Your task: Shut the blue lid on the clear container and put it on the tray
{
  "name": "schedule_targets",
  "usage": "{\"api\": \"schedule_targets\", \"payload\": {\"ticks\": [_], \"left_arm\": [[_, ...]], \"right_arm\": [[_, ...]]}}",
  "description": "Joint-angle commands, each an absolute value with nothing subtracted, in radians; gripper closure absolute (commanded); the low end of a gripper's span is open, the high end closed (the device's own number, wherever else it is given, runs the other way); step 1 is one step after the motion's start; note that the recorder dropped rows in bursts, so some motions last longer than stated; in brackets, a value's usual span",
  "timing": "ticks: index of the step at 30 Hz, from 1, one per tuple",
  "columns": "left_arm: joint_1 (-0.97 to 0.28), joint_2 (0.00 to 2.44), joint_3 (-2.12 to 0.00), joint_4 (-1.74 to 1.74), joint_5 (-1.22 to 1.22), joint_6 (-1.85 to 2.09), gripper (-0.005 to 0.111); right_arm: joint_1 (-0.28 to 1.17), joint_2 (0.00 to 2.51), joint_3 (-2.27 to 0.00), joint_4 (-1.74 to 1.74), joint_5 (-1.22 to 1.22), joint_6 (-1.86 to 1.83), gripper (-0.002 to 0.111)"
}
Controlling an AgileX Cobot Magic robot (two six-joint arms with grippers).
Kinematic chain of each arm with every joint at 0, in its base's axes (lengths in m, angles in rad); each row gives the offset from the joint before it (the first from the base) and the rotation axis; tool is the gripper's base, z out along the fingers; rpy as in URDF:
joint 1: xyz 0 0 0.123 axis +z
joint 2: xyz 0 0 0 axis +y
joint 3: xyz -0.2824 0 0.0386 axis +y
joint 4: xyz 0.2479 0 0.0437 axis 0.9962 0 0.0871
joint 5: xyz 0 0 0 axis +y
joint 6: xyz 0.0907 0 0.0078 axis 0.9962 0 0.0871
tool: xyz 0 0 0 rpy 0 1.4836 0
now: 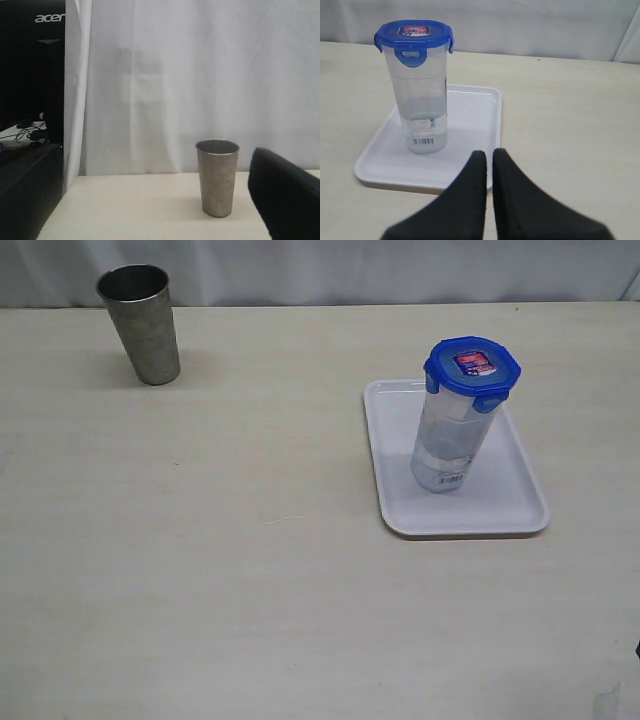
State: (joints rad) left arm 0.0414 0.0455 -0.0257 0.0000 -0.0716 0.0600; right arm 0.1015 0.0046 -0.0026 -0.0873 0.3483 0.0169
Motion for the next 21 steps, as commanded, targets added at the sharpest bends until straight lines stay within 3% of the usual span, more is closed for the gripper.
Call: {"api": "schedule_targets", "payload": {"ticks": [1, 13, 21], "left_arm": [[0.046, 0.033, 0.0, 0.007, -0.117, 0.055, 0.014], [0.044, 0.0, 0.0, 0.0, -0.007, 0.055, 0.014], [0.044, 0.0, 0.0, 0.034, 0.232, 0.055, 0.014]], "right_arm": [[0.096, 0.0, 0.0, -0.087, 0.346, 0.011, 0.104], [0.096, 0.0, 0.0, -0.087, 0.346, 0.011, 0.104], [0.096, 0.0, 0.0, -0.087, 0.346, 0.011, 0.104]]}}
